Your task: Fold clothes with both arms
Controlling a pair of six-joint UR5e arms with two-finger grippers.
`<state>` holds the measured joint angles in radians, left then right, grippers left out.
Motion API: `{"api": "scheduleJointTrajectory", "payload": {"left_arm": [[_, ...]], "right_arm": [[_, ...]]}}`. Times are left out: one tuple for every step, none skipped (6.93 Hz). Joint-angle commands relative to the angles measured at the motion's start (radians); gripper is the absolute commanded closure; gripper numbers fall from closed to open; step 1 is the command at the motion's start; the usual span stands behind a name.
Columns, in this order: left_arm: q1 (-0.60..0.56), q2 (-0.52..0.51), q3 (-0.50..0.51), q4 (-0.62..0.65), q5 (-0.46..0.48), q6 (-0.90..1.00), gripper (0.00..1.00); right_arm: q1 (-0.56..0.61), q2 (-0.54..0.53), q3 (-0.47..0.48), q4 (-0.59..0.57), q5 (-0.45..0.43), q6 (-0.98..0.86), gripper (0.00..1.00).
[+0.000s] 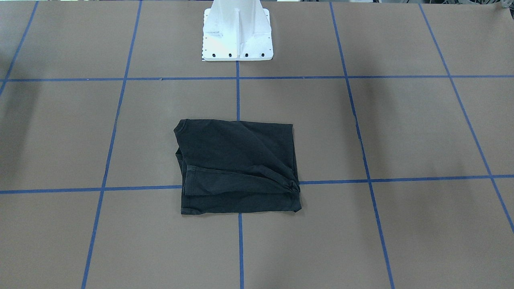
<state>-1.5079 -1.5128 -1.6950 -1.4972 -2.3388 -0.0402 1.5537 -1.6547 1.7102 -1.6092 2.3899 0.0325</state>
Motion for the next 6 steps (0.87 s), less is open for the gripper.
{"api": "scheduleJointTrajectory", "payload": {"left_arm": [[0.000,-0.001,0.000,0.000,0.001,-0.003,0.01],[0.002,-0.001,0.000,0.000,-0.001,-0.003,0.01],[0.000,-0.001,0.000,0.000,-0.001,-0.003,0.01],[0.000,-0.001,-0.002,0.000,-0.001,-0.004,0.01],[0.000,-0.001,-0.003,0.000,-0.001,-0.004,0.01],[0.000,-0.003,-0.003,0.000,-0.001,-0.006,0.01]], "right_arm": [[-0.001,0.003,-0.003,0.000,0.000,0.001,0.00],[-0.003,0.013,-0.012,0.000,0.000,0.001,0.00],[-0.003,0.019,-0.023,0.000,0.000,0.001,0.00],[-0.003,0.021,-0.024,0.000,0.000,0.001,0.00],[-0.003,0.021,-0.024,0.000,0.000,0.001,0.00],[-0.003,0.021,-0.024,0.000,0.000,0.001,0.00]]}}
